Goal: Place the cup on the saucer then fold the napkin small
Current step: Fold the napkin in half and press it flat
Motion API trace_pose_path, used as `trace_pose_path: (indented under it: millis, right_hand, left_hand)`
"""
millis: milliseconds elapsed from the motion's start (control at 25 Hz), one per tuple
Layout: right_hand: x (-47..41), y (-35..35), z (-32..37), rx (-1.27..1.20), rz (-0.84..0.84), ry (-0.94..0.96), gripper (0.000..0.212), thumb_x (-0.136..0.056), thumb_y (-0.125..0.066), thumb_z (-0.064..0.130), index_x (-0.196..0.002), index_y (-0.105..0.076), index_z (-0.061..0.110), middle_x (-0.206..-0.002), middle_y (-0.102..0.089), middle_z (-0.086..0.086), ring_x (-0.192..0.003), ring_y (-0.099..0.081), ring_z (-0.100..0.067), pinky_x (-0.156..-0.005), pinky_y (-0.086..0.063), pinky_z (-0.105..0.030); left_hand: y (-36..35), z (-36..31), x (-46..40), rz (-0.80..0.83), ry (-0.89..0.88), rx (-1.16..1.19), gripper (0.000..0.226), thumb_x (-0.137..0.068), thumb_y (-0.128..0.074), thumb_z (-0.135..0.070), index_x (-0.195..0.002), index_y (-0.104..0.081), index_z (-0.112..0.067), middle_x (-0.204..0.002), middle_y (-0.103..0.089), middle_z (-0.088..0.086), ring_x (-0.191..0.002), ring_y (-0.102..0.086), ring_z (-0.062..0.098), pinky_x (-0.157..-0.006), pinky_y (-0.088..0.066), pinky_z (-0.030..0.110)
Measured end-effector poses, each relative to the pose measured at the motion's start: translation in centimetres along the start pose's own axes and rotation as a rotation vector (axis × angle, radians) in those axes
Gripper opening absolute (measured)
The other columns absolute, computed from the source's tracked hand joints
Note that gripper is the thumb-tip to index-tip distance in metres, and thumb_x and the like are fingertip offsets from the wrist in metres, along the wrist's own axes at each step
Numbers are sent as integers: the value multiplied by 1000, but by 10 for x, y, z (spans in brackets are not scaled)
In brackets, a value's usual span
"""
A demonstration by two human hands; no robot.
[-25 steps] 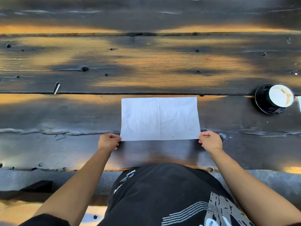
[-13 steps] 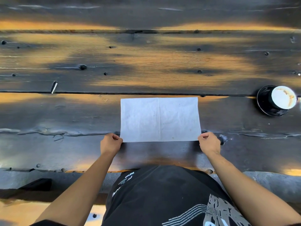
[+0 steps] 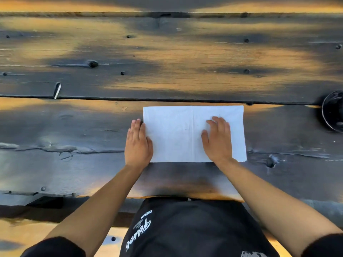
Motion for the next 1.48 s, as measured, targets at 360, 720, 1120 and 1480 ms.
trace_pose_path:
  millis: [360,720,1120,1480]
  right_hand:
    - [-29,-101,150,133,129,428,53,-107,-31,27,-157,-28,11,-167,-22,-7,-156,-11,-30,-126,-10,-48]
    - [-42,-103,129,223,66,375,63,-106,-20,43,-160,-17,13,-169,-13,-5,-156,-9,-26,-126,-11,-48]
    - [-57,-20,-87,279,37,39,75,-103,-14,59,-160,2,14,-170,3,-3,-156,6,-20,-127,-6,-45]
    - [-42,-48,31,95,5,112,67,-104,-19,44,-160,-12,7,-169,-8,-10,-156,-3,-29,-127,-4,-46]
  left_hand:
    - [-33,-10,-47,51,-279,-103,56,-108,-30,-20,-157,-19,3,-167,-14,17,-156,-7,29,-128,-10,46]
    - [-42,-11,-55,44,-277,-236,66,-106,-17,-38,-160,-7,-2,-170,-4,14,-158,-1,26,-129,-6,44]
    - [-43,-12,-55,55,-281,-282,69,-104,-17,-43,-160,-1,-5,-170,5,9,-158,8,22,-128,-6,47]
    - [-43,-13,-55,81,-265,-298,69,-104,-12,-43,-160,1,-5,-170,7,9,-157,10,21,-128,-4,46]
Point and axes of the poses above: each hand's wrist, its own x-axis away from the middle knuckle, its own y-axis out of the back of the hand, z = x × y, the point moved 10 cm from there along -x, towards the middle knuckle
